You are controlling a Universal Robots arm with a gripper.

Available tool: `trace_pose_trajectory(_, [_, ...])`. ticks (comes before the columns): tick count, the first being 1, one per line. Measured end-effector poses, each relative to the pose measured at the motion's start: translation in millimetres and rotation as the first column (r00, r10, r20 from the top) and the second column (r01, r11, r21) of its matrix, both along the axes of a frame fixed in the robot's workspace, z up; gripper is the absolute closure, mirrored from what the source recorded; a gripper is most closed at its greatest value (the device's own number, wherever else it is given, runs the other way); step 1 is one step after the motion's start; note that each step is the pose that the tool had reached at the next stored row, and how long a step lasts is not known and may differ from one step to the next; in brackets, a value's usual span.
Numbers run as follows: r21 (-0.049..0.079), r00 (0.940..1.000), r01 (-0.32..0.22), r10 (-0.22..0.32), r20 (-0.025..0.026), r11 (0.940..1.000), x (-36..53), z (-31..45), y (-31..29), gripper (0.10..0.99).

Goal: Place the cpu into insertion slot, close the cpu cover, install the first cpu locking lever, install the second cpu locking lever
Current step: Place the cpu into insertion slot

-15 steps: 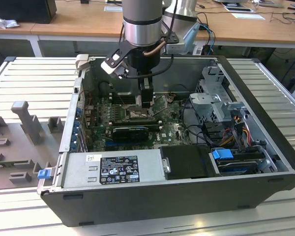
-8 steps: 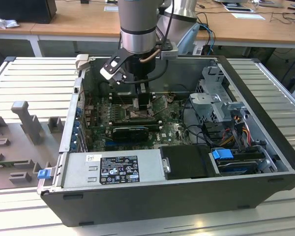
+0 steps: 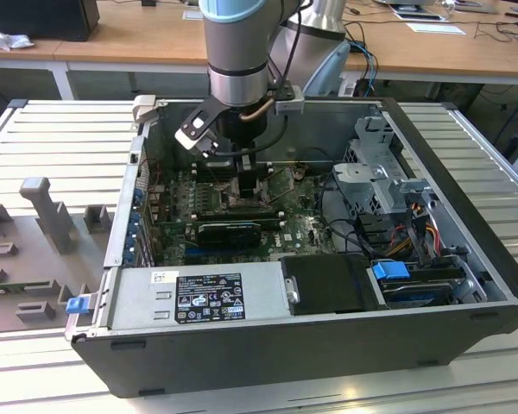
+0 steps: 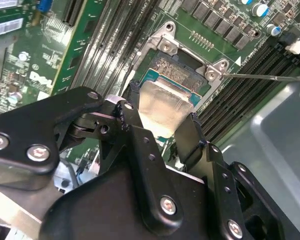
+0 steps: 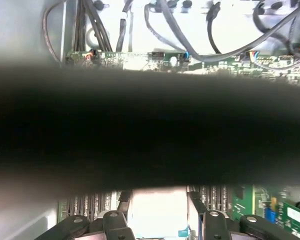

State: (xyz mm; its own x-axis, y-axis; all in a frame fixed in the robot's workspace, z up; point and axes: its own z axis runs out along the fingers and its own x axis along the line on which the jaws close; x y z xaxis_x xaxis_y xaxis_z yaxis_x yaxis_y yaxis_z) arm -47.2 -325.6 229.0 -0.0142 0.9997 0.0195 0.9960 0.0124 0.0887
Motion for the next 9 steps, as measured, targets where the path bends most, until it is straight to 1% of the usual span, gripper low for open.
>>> trace_pose_trajectory(1, [0.0, 1.0, 0.0, 0.0, 0.0, 1.0, 0.0, -2.5, 0.1, 0.557])
trace_pose_trajectory(7, [0.0, 1.0, 0.003, -0.003, 0.0, 1.0, -0.8, -5.8, 0.2, 0.557])
trace_pose_trajectory(8, [0.0, 1.0, 0.003, -0.003, 0.0002, 1.0, -1.1, -6.2, 0.1, 0.557])
trace_pose_trajectory(9, [0.0, 1.0, 0.003, -0.003, 0.0018, 1.0, -1.4, -6.5, 0.1, 0.557])
